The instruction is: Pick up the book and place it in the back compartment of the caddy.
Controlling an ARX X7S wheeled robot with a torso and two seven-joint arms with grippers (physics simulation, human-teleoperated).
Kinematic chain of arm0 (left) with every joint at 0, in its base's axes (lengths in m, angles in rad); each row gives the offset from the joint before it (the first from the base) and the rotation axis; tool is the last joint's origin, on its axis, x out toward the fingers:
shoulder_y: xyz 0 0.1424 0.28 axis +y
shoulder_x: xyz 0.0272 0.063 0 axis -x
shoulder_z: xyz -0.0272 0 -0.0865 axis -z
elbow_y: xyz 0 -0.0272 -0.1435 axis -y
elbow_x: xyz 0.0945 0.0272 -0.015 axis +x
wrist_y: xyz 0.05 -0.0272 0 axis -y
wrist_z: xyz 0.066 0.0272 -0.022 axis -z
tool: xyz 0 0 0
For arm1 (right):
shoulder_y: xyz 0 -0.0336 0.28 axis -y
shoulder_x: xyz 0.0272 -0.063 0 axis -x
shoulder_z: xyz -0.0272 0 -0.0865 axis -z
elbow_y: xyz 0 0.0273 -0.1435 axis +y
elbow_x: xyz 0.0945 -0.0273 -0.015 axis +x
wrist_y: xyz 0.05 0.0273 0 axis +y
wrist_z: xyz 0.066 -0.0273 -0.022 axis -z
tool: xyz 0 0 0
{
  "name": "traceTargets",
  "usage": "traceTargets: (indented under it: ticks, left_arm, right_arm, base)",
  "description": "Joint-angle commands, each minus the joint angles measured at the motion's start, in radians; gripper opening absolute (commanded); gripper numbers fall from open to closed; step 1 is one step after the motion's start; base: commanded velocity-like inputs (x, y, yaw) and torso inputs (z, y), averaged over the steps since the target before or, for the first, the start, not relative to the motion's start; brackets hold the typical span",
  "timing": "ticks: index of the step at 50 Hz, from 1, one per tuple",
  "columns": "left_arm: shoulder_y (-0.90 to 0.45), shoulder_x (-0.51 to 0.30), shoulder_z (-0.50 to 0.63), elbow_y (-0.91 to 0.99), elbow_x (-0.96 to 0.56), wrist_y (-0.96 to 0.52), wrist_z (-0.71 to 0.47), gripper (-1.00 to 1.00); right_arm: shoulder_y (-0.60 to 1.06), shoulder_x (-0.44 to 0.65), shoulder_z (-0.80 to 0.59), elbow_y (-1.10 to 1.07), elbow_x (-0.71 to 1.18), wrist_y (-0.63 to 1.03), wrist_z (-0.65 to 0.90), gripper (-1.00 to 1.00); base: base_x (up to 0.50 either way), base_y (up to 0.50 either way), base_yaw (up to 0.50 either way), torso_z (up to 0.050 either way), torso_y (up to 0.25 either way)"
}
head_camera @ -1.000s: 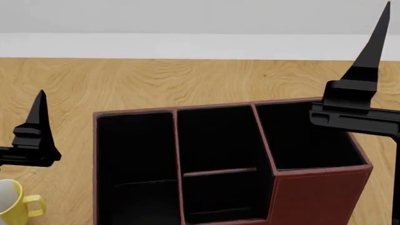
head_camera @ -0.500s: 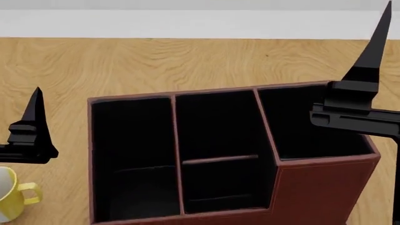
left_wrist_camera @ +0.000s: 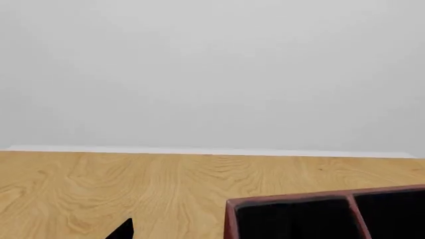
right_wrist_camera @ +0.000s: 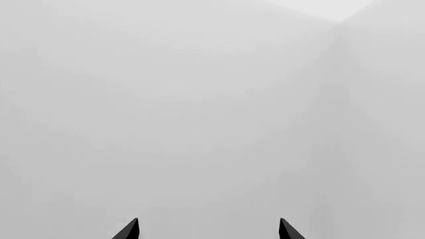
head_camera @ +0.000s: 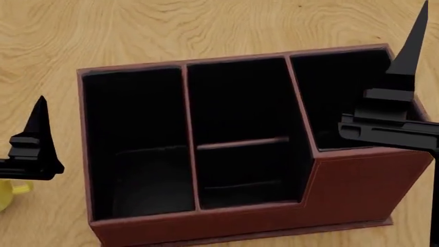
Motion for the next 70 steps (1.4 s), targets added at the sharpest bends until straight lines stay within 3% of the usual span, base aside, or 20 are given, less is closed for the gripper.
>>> traceTargets:
  ticks: [1,15,31,41,53,57,59,67,70]
  left_arm:
    - [0.001,-0.005,0.005,0.003,0.000,0.002,-0.003,1.00]
    - [-0.006,-0.014,0.013,0.032,-0.007,-0.053,-0.041,1.00]
    - [0.003,-0.042,-0.072,0.221,-0.099,-0.262,-0.179,1.00]
    - [-0.134,-0.005,-0.173,0.306,-0.249,-0.573,-0.369,1.00]
    - [-0.292,0.121,-0.375,0.304,-0.448,-0.858,-0.540,1.00]
    - [-0.319,0.150,-0.426,0.286,-0.508,-0.908,-0.639,1.00]
    - [-0.331,0.128,-0.431,0.226,-0.658,-0.914,-0.813,1.00]
    - [-0.375,0.122,-0.493,0.124,-1.026,-0.884,-1.261,1.00]
    - [-0.370,0.118,-0.499,0.113,-1.055,-0.855,-1.332,1.00]
  right_arm:
    - [-0.002,0.009,-0.002,-0.002,0.009,-0.004,0.011,1.00]
    - [-0.017,0.017,0.000,0.005,0.017,-0.027,0.019,1.00]
    - [-0.045,0.021,0.002,0.017,0.016,-0.061,0.023,1.00]
    - [-0.048,0.027,0.002,0.020,0.021,-0.065,0.028,1.00]
    - [-0.023,0.035,0.004,0.013,0.044,-0.051,0.040,1.00]
    - [-0.019,0.038,0.004,0.012,0.049,-0.049,0.044,1.00]
    - [-0.017,0.040,0.002,0.013,0.050,-0.049,0.046,1.00]
    - [-0.012,0.043,-0.005,0.016,0.055,-0.054,0.050,1.00]
    - [-0.016,0.045,-0.002,0.014,0.058,-0.055,0.053,1.00]
  base:
    - [0.00,0.00,0.00,0.000,-0.064]
    - [0.00,0.00,0.00,0.000,-0.006]
    - [0.00,0.00,0.00,0.000,0.000]
    - [0.00,0.00,0.00,0.000,0.000]
    - [0.00,0.00,0.00,0.000,0.000]
    - [0.00,0.00,0.00,0.000,0.000]
    - [0.00,0.00,0.00,0.000,0.000]
    - [0.00,0.00,0.00,0.000,0.000]
    - [0.00,0.00,0.00,0.000,0.000]
